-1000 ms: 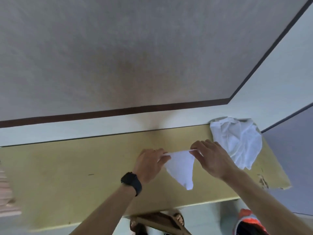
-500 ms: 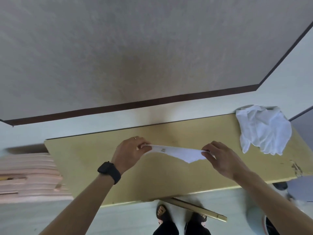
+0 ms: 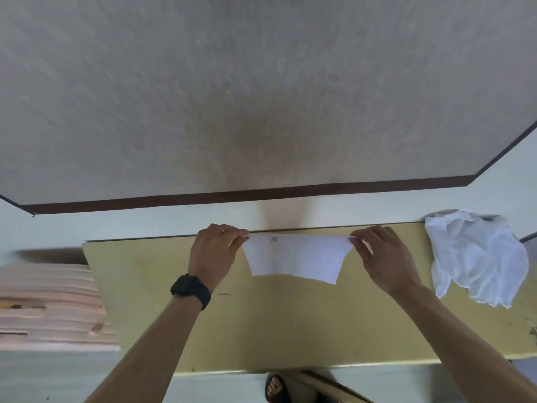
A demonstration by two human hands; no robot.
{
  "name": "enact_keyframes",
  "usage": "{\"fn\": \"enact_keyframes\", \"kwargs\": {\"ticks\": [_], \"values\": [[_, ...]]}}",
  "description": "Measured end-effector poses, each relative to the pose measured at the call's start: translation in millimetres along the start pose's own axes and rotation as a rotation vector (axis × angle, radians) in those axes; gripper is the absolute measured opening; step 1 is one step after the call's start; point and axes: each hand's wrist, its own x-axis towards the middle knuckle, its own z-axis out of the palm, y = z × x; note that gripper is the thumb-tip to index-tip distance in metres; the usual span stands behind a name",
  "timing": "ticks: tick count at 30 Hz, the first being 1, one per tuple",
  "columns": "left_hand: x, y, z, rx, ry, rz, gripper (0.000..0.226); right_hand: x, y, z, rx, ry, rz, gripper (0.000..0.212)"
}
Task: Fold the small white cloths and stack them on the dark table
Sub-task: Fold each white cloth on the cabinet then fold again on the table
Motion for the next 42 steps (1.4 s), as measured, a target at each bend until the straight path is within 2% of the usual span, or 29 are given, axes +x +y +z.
{"fn": "enact_keyframes", "kwargs": {"ticks": [5, 10, 15, 18, 19, 21, 24, 26, 28, 33, 38, 42], "values": [[-15.1, -14.9, 10.1, 0.08, 0.117, 0.125, 0.022, -8.0, 1.6, 3.8, -0.013, 0.054, -0.101, 0.008], [-76.5, -24.0, 45.8, 0.048, 0.093, 0.089, 0.025, -55.4, 12.0, 33.4, -0.031, -0.068, -0.081, 0.008], [-160.5, -20.8, 81.9, 0.027, -0.193, -0.062, 0.027, -134.9, 25.1, 70.5, -0.038, -0.39, 0.046, 0.007], [-202.9, -19.5, 96.8, 0.004, -0.355, -0.148, 0.025, -181.1, 31.3, 83.3, -0.013, -0.613, 0.157, 0.018], [-214.8, -19.8, 100.4, 0.009, -0.424, -0.169, 0.018, -195.2, 31.6, 86.2, -0.014, -0.673, 0.174, 0.021], [-232.0, -22.2, 107.2, 0.012, -0.549, -0.211, 0.006, -215.6, 30.4, 88.6, -0.001, -0.753, 0.213, 0.023], [-237.8, -22.8, 107.5, -0.067, -0.712, -0.322, 0.012, -228.1, 31.0, 89.3, 0.036, -0.81, 0.284, 0.024], [-226.7, -23.3, 104.1, -0.191, -0.791, -0.443, 0.018, -220.7, 33.3, 92.2, 0.071, -0.812, 0.32, 0.023], [-206.9, -24.6, 102.9, -0.334, -0.8, -0.554, 0.019, -203.2, 34.4, 97.8, 0.154, -0.757, 0.382, 0.019], [-145.4, -32.9, 116.5, -0.533, -0.585, -0.75, 0.012, -140.4, 31.0, 116.2, 0.407, -0.586, 0.7, 0.01], [-107.4, -44.9, 149.5, -0.548, -0.466, -0.831, 0.006, -104.7, 33.4, 150.8, 0.475, -0.4, 0.833, 0.014], [-100.7, -49.7, 170.5, -0.544, -0.446, -0.852, 0.009, -94.4, 36.2, 168.5, 0.472, -0.366, 0.869, 0.017]]}}
